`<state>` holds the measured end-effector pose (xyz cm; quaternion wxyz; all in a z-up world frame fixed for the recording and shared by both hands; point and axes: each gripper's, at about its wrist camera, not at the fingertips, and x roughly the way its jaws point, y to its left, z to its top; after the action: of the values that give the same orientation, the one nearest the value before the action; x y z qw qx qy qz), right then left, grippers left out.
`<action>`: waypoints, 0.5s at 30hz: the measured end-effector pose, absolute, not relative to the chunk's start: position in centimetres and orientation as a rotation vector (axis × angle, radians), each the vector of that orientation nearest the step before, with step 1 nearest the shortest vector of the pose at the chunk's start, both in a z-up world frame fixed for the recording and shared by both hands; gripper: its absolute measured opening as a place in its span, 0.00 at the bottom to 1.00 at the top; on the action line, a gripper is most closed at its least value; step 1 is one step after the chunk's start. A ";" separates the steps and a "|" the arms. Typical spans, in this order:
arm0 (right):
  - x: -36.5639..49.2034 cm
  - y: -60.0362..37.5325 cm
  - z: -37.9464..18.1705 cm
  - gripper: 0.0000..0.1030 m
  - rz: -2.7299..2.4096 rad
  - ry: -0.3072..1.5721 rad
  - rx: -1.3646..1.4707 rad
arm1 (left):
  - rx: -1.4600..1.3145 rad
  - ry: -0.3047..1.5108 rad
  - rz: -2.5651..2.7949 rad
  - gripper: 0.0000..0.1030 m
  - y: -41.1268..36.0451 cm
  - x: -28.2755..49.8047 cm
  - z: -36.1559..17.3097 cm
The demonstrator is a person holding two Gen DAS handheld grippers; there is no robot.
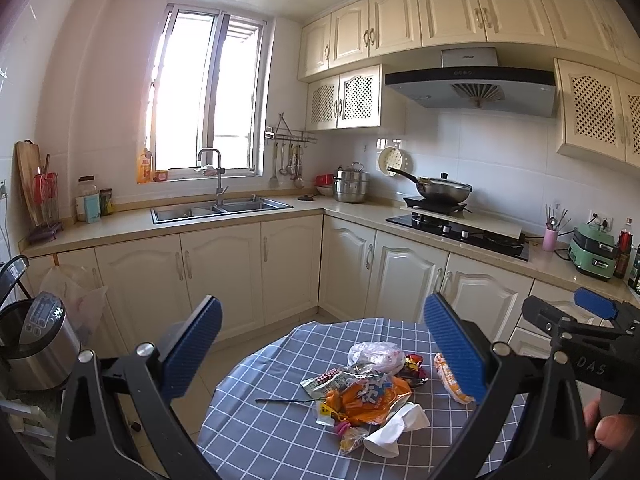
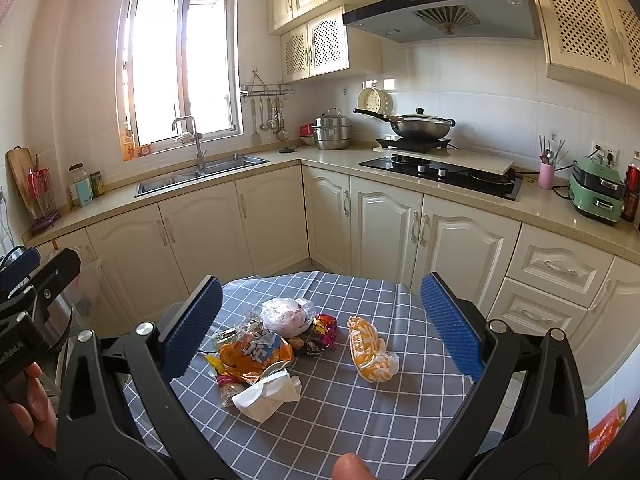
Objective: Collect trash
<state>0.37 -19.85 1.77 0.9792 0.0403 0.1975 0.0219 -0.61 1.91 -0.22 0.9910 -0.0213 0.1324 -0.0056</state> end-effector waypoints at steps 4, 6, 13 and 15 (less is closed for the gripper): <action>0.5 -20.1 1.5 0.94 0.046 0.402 0.083 | -0.047 0.276 -0.009 0.96 2.0 -0.4 -0.6; 0.7 -20.3 1.4 0.94 0.045 0.407 0.085 | -0.048 0.282 -0.008 0.96 2.1 -0.2 -0.8; 1.5 -20.6 0.4 0.94 0.037 0.434 0.089 | -0.055 0.325 0.004 0.96 2.5 1.0 -2.0; 1.8 -20.8 -0.1 0.94 0.035 0.448 0.092 | -0.056 0.345 0.006 0.96 2.6 1.4 -2.6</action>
<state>1.80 -20.78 -0.08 0.9739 0.0456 0.2218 0.0175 1.43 2.63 -2.60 0.9847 -0.0281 0.1717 0.0032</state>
